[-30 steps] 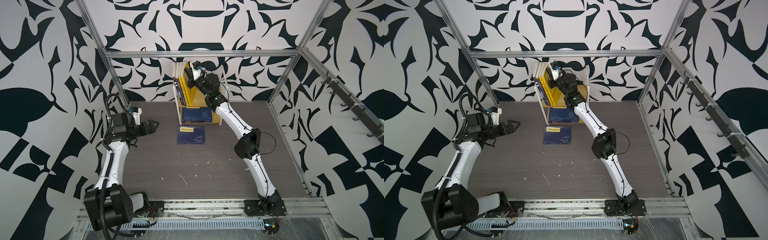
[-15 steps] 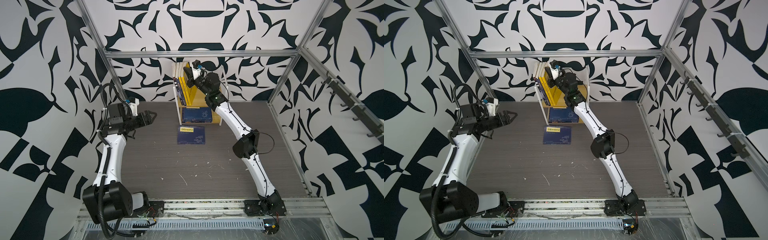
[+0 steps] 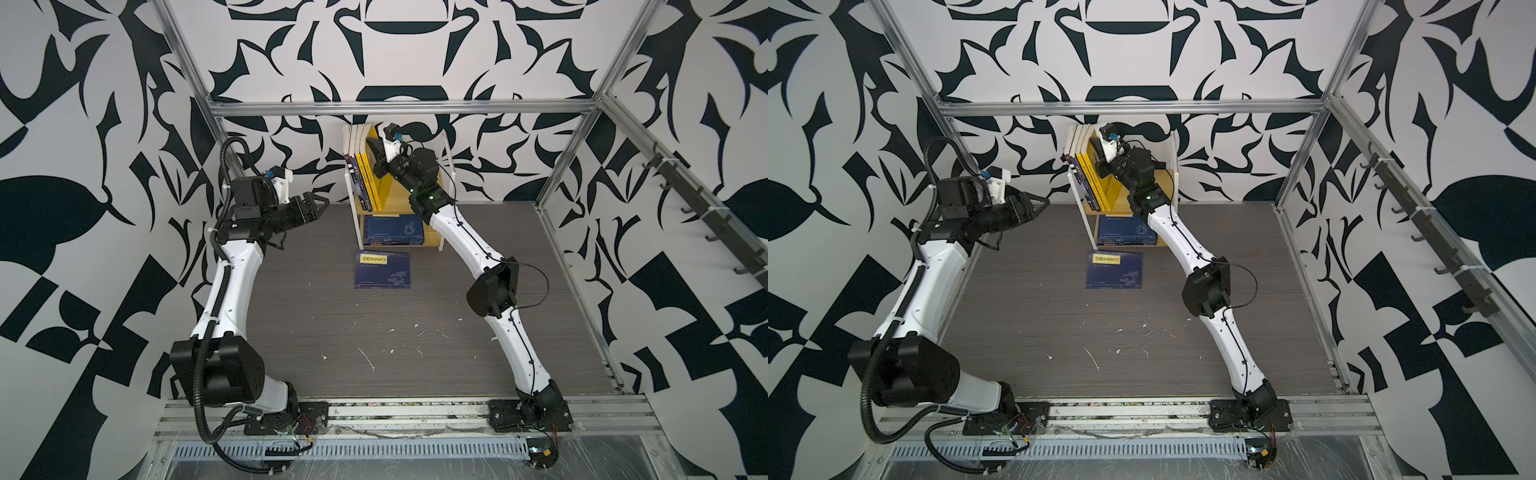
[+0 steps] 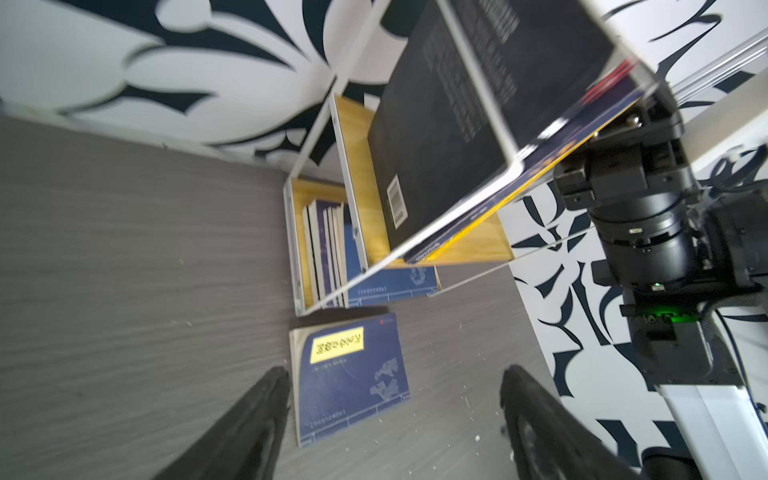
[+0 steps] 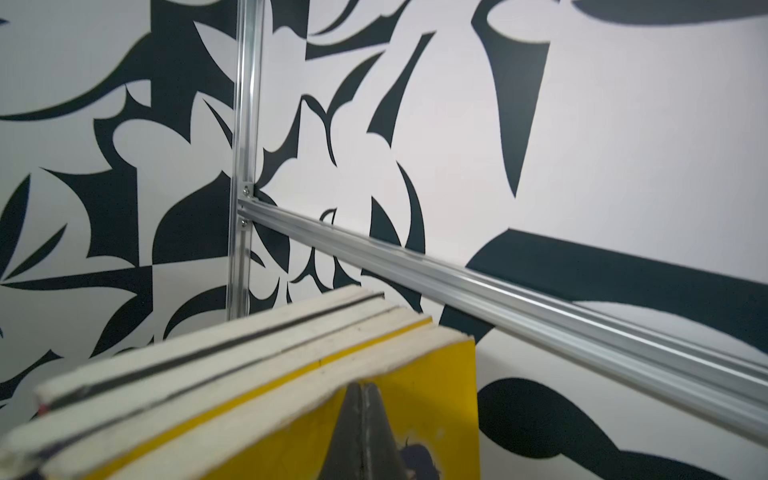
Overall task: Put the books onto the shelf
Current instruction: 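Press the shelved yellow books upright with the right gripper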
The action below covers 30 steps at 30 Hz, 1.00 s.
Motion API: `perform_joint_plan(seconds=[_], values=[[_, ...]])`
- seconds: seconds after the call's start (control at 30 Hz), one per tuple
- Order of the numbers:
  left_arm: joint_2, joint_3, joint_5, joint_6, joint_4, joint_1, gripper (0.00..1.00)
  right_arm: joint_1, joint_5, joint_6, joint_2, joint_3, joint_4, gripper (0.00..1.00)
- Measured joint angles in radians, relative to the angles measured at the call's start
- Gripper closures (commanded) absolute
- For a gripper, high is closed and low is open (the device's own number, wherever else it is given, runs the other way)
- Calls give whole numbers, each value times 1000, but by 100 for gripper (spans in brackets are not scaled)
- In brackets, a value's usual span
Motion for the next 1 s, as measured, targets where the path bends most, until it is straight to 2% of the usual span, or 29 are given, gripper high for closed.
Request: perform_joint_plan(seconds=[0.03,0.33,1.0], values=[[1,-22,0,-12,8,-3,12,-2,6,0,-14,-35,2,100],[-1,-143,-19,-33,39,-3,8,-7,43,0,-201,-348,11,100],[-1,-183,-31,-22,66,-3,4,-52,161,-18,-480,-652,2,100]])
